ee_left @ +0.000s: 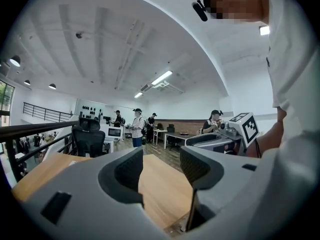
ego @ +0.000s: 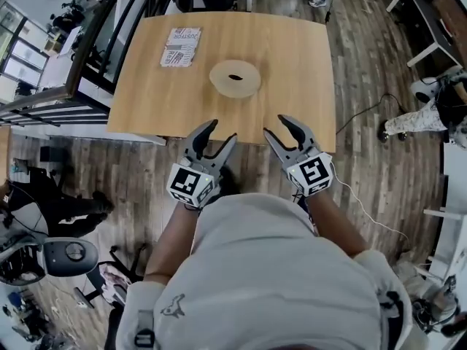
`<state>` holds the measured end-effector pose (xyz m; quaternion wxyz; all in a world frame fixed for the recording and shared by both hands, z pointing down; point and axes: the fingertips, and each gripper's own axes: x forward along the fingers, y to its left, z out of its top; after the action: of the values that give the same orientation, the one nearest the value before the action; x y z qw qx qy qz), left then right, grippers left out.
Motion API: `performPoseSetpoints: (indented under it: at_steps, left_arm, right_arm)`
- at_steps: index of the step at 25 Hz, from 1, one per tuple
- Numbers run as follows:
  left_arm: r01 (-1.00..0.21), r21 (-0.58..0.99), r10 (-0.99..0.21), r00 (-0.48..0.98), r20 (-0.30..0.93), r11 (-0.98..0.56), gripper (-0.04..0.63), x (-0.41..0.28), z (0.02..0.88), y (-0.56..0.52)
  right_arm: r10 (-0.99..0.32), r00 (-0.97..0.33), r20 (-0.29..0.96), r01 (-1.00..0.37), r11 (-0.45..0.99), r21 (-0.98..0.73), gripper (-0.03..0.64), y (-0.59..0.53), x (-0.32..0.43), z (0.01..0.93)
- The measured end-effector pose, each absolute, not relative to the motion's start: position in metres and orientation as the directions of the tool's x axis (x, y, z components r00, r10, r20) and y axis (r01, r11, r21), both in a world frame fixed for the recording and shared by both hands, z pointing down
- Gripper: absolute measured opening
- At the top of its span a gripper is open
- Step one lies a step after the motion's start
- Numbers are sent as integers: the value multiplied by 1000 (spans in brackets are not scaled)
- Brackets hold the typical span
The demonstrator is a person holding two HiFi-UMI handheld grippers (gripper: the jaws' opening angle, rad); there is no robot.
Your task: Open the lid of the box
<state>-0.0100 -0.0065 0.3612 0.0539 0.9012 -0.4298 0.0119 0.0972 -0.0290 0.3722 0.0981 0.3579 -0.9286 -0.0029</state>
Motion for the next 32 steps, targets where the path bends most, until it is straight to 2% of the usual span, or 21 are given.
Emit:
performPoseSetpoints:
  at_steps: [7,12,24,32]
  left_arm:
    - [-751,91,-749,660,62,-654,222,-86,358,-58]
    - [-723,107,-719,691,73,-683,222,-120,367,-87]
    - [-618,149,-604,786,132,-772,222,-119,388,-149]
    - [-582,135,-556,809,190,-802,222,-101,403,-181]
  right_arm:
    - [-683,-698,213,-684,725,83,202,-80,17,372]
    - [-703,-668,246,-706,702,89,202,-100,-12,381]
    - [-735,-611,294,-753,654,70,202,-161,-11,403]
    - [-688,-628,364,-722,690,60,202,-201,3,428]
